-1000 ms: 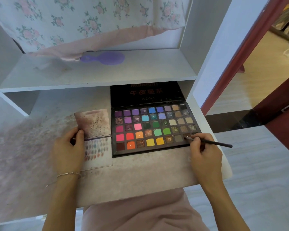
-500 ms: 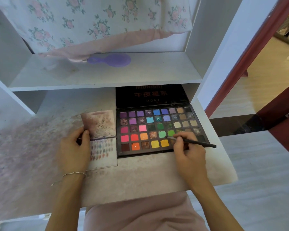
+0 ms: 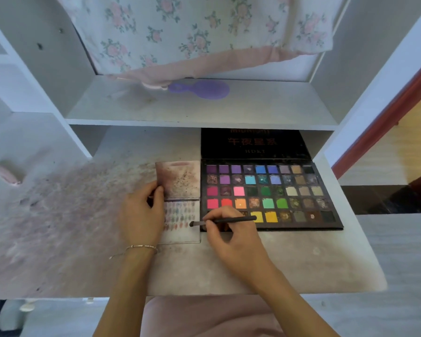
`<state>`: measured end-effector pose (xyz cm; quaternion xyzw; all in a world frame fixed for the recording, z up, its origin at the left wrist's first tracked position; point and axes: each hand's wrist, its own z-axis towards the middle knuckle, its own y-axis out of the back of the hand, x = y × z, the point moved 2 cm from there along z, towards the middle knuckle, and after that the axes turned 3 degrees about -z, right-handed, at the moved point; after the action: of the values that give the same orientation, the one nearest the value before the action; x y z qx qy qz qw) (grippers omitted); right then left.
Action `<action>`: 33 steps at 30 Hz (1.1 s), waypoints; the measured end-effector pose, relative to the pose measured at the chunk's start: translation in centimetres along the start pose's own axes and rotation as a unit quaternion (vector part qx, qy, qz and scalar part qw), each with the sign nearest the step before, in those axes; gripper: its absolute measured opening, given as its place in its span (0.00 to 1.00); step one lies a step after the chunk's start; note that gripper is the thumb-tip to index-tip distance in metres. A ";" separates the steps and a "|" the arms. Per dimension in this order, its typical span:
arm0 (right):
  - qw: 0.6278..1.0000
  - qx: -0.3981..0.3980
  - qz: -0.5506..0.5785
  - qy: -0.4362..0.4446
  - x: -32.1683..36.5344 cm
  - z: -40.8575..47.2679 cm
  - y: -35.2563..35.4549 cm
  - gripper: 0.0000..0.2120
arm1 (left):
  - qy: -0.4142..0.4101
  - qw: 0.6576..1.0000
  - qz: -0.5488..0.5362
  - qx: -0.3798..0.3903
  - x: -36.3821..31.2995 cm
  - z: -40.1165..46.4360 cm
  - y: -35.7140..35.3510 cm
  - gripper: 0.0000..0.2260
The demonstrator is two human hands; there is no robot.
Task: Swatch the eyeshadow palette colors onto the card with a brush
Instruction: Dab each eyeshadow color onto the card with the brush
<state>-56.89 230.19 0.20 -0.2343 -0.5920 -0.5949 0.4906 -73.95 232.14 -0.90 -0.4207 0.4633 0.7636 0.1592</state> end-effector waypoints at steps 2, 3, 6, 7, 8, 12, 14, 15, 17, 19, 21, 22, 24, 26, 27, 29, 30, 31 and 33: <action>1.000 0.009 -0.004 -0.006 0.0 0.1 -0.1 0.03 | 0.002 1.000 -0.004 -0.002 0.1 0.0 -0.1 0.09; 1.000 0.012 -0.009 -0.006 -0.1 0.1 0.0 0.03 | 0.002 1.000 -0.006 -0.002 0.2 0.1 -0.1 0.09; 0.999 0.019 -0.040 0.002 0.0 0.2 -0.1 0.04 | 0.001 1.000 -0.001 0.002 0.3 0.1 -0.1 0.09; 0.999 0.018 -0.049 0.007 0.0 0.2 -0.1 0.04 | 0.002 1.000 -0.002 0.003 0.3 0.1 -0.1 0.09; 0.998 0.019 -0.055 0.009 0.1 0.2 -0.1 0.04 | 0.003 1.000 -0.003 0.004 0.3 0.1 -0.1 0.09; 0.997 0.024 -0.067 0.011 0.2 0.2 -0.1 0.04 | 0.003 1.000 -0.007 0.000 0.2 0.1 -0.1 0.09; 0.997 0.020 -0.068 0.009 0.2 0.2 -0.1 0.04 | 0.004 1.000 -0.002 0.004 0.2 0.1 -0.1 0.10; 0.997 0.017 -0.071 0.011 0.2 0.2 -0.1 0.04 | 0.006 1.000 0.000 0.007 0.2 0.1 -0.1 0.10; 0.997 0.019 -0.078 0.015 0.2 0.3 -0.1 0.05 | 0.006 1.000 0.001 0.008 0.2 0.1 -0.1 0.10; 0.996 0.026 -0.079 0.015 0.2 0.2 -0.1 0.04 | 0.006 1.000 0.000 0.006 0.1 0.1 -0.1 0.10; 0.997 0.027 -0.078 0.014 0.2 0.2 -0.1 0.04 | 0.005 1.000 -0.005 0.005 0.0 0.0 0.0 0.09; 0.997 0.025 -0.078 0.012 0.2 0.2 -0.1 0.04 | 0.005 1.000 -0.007 0.004 0.0 0.0 0.0 0.09; 0.996 0.022 -0.081 0.012 0.1 0.3 -0.1 0.04 | 0.009 1.000 -0.003 0.006 0.1 0.0 0.0 0.09; 0.996 0.023 -0.084 0.013 0.1 0.3 -0.1 0.04 | 0.010 1.000 -0.002 0.009 0.1 0.0 0.0 0.10; 0.996 0.026 -0.084 0.014 0.1 0.3 -0.1 0.04 | 0.010 1.000 -0.003 0.011 0.1 0.0 0.0 0.10; 0.996 0.028 -0.082 0.013 0.1 0.3 -0.2 0.04 | 0.009 1.000 -0.002 0.010 0.1 0.1 -0.1 0.10; 0.996 0.027 -0.083 0.013 0.1 0.3 -0.2 0.04 | 0.010 1.000 0.000 0.009 0.2 0.1 -0.1 0.10; 0.996 0.026 -0.085 0.016 0.1 0.3 -0.2 0.04 | 0.011 1.000 0.001 0.009 0.3 0.1 -0.1 0.10; 0.996 0.025 -0.083 0.022 0.0 0.3 -0.2 0.04 | 0.010 1.000 0.000 0.010 0.3 0.0 -0.1 0.10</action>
<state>-57.15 230.45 0.17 -0.1584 -0.6132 -0.6237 0.4580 -74.09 232.18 -1.18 -0.4270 0.4729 0.7543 0.1586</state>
